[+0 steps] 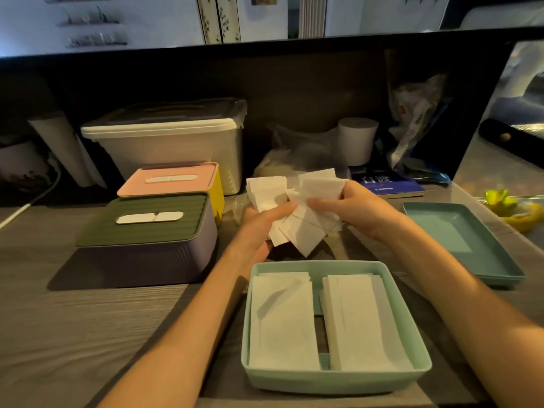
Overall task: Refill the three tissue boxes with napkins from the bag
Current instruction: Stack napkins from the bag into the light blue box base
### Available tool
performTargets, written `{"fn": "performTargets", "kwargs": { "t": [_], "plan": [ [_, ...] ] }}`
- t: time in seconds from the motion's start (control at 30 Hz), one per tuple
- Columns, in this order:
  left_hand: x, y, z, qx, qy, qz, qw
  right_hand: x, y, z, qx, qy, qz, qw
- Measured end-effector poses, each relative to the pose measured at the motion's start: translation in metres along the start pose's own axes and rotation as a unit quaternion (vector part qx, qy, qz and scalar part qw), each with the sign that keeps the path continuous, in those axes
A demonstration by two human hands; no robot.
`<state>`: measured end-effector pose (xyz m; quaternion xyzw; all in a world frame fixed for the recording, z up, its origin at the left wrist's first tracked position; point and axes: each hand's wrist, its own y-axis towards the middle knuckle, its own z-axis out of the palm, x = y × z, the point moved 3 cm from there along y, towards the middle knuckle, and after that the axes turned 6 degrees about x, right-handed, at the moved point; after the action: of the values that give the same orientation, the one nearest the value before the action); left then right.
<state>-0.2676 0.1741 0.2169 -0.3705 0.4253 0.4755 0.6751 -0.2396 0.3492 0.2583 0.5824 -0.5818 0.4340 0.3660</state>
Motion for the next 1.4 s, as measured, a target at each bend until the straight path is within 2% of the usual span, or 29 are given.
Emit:
{"fn": "performTargets", "kwargs": {
  "t": [0.17, 0.3, 0.37, 0.53, 0.63, 0.73, 0.8, 0.87, 0.97, 1.07, 1.13, 1.3, 1.4],
  "plan": [
    [-0.003, -0.006, 0.008, 0.105, -0.057, -0.095, 0.988, 0.01, -0.003, -0.01, 0.009, 0.056, -0.055, 0.997],
    [0.002, -0.009, 0.015, 0.212, -0.064, -0.101, 0.97, 0.013, -0.003, 0.003, 0.017, 0.022, -0.085, 0.996],
    [0.004, -0.01, 0.016, 0.228, -0.064, -0.108, 0.966, 0.011, -0.001, 0.008, 0.009, 0.011, -0.083, 0.996],
    [0.006, -0.02, 0.011, 0.209, -0.023, -0.151, 0.966, 0.01, -0.001, 0.008, -0.007, 0.034, -0.13, 0.991],
    [0.007, -0.021, 0.012, 0.217, 0.003, -0.137, 0.967, 0.011, 0.0, 0.004, -0.075, 0.048, -0.163, 0.983],
    [0.003, -0.021, 0.013, 0.21, -0.028, -0.14, 0.967, 0.011, 0.0, -0.008, -0.137, 0.103, -0.18, 0.969],
    [0.0, -0.021, 0.01, 0.198, -0.048, -0.144, 0.968, 0.015, -0.003, -0.018, -0.151, 0.154, -0.193, 0.957],
    [-0.001, -0.018, 0.007, 0.185, -0.099, -0.132, 0.969, 0.022, -0.007, -0.025, -0.135, 0.224, -0.181, 0.948],
    [-0.004, -0.014, 0.006, 0.164, -0.182, -0.082, 0.966, 0.029, -0.011, -0.024, -0.051, 0.32, -0.146, 0.935],
    [-0.004, -0.013, 0.008, 0.14, -0.2, -0.062, 0.968, 0.026, -0.008, -0.011, 0.019, 0.274, -0.095, 0.957],
    [-0.002, -0.011, 0.01, 0.117, -0.199, -0.069, 0.97, 0.023, -0.006, -0.004, 0.026, 0.221, -0.085, 0.971],
    [-0.001, -0.01, 0.011, 0.108, -0.196, -0.067, 0.972, 0.022, -0.004, -0.01, 0.033, 0.275, -0.102, 0.956],
    [-0.002, -0.009, 0.012, 0.139, -0.168, -0.048, 0.975, 0.011, 0.001, -0.002, 0.003, 0.107, -0.086, 0.991]
  ]
}}
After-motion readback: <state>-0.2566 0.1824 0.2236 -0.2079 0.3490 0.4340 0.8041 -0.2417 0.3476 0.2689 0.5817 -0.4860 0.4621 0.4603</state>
